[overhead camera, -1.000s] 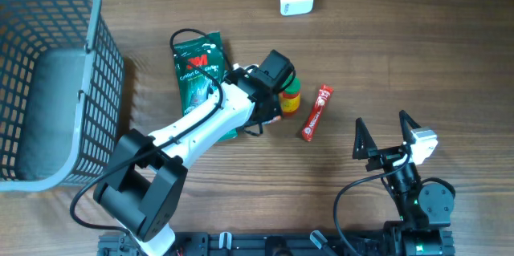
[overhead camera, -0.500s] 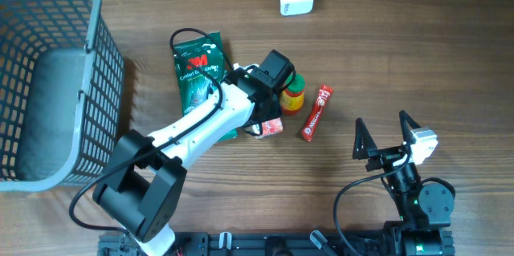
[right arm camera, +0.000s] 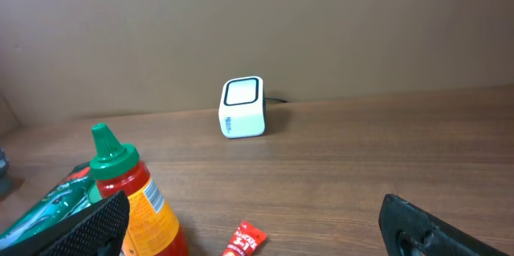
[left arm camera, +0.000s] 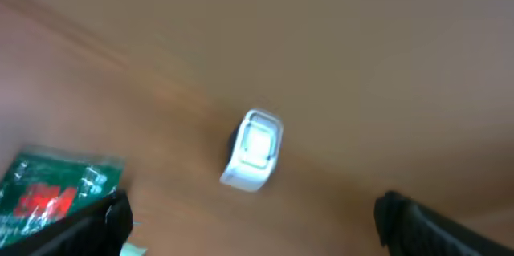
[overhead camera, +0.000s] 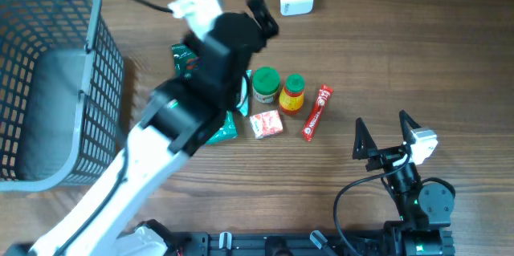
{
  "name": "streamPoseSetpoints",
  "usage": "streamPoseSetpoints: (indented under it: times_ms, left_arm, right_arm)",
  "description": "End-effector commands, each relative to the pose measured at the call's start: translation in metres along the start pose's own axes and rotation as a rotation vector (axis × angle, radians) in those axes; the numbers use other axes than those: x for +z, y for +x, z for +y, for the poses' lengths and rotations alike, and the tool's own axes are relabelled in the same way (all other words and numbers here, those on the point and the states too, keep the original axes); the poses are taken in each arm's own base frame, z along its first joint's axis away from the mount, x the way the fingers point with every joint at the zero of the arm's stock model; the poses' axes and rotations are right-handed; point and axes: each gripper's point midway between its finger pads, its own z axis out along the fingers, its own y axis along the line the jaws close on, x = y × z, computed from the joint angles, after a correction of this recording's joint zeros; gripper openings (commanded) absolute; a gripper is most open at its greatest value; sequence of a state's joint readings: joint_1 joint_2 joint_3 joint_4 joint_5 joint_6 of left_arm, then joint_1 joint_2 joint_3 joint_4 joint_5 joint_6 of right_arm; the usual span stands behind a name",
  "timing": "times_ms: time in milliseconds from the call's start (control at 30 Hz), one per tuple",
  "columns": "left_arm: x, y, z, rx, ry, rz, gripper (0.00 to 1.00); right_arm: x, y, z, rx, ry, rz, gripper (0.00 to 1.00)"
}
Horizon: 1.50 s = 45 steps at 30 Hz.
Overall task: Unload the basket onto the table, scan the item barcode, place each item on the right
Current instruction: 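Carry the Kleenex pack out and set it below the jar, then retract the left arm to rest and move the right gripper toward the items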
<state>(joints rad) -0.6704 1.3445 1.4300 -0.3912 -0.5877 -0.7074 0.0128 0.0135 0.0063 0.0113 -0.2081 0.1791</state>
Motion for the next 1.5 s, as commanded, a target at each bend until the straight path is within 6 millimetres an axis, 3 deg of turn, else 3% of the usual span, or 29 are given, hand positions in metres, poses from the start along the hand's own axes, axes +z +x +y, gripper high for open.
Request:
streamPoseSetpoints:
  times_ms: [0, 33, 67, 133, 300, 433, 567, 667, 733, 833, 933, 1033, 1133, 1233, 1367, 1467]
  left_arm:
    - [-0.030, -0.066, -0.013, 0.288, 0.023, -0.220, 1.00]
    - [-0.035, -0.075, -0.016, 0.353, 0.028, -0.249, 1.00]
    - [-0.044, -0.086, -0.019, 0.554, 0.014, -0.289, 1.00]
    - [-0.048, -0.089, -0.017, 0.732, -0.018, -0.295, 1.00]
    - [-0.049, -0.103, 0.009, 0.886, -0.168, -0.297, 1.00]
    - [-0.049, -0.114, 0.022, 0.896, -0.163, -0.288, 1.00]
    - [-0.060, -0.109, 0.037, 0.909, 0.018, -0.184, 1.00]
    - [-0.084, -0.122, 0.050, 0.895, 0.104, -0.182, 1.00]
    - [-0.108, -0.143, 0.063, 0.793, 0.114, -0.232, 1.00]
    - [-0.139, -0.178, 0.076, 0.744, 0.064, -0.358, 1.00]
    - [-0.157, -0.191, 0.087, 0.738, 0.000, -0.409, 1.00]
    - [-0.183, -0.207, 0.079, 0.667, 0.025, -0.508, 1.00]
    - [-0.196, -0.218, 0.070, 0.641, 0.051, -0.576, 1.00]
    - [-0.193, -0.205, 0.079, 0.640, 0.032, -0.512, 1.00]
    - [-0.210, -0.196, 0.082, 0.640, 0.035, -0.516, 1.00]
    - [-0.234, -0.191, 0.081, 0.641, 0.044, -0.552, 1.00]
  right_arm:
    - [0.000, -0.002, 0.000, 0.005, 0.002, -0.009, 1.00]
    - [0.000, -0.002, 0.000, 0.005, 0.002, -0.009, 1.00]
    - [0.000, -0.002, 0.000, 0.005, 0.002, -0.009, 1.00]
    - [0.000, -0.002, 0.000, 0.005, 0.002, -0.009, 1.00]
    - [0.000, -0.002, 0.000, 0.005, 0.002, -0.009, 1.00]
    - [0.000, -0.002, 0.000, 0.005, 0.002, -0.009, 1.00]
    - [0.000, -0.002, 0.000, 0.005, 0.002, -0.009, 1.00]
    - [0.000, -0.002, 0.000, 0.005, 0.002, -0.009, 1.00]
    - [0.000, -0.002, 0.000, 0.005, 0.002, -0.009, 1.00]
    - [0.000, -0.002, 0.000, 0.005, 0.002, -0.009, 1.00]
    - [0.000, -0.002, 0.000, 0.005, 0.002, -0.009, 1.00]
    - [0.000, -0.002, 0.000, 0.005, 0.002, -0.009, 1.00]
    - [0.000, -0.002, 0.000, 0.005, 0.001, -0.009, 1.00]
    - [0.000, -0.002, 0.003, 0.017, -0.014, -0.007, 1.00]
    - [-0.001, -0.001, 0.013, 0.443, -0.071, 0.014, 1.00]
    - [-0.005, 0.002, 0.039, 0.896, -0.201, 0.118, 1.00]
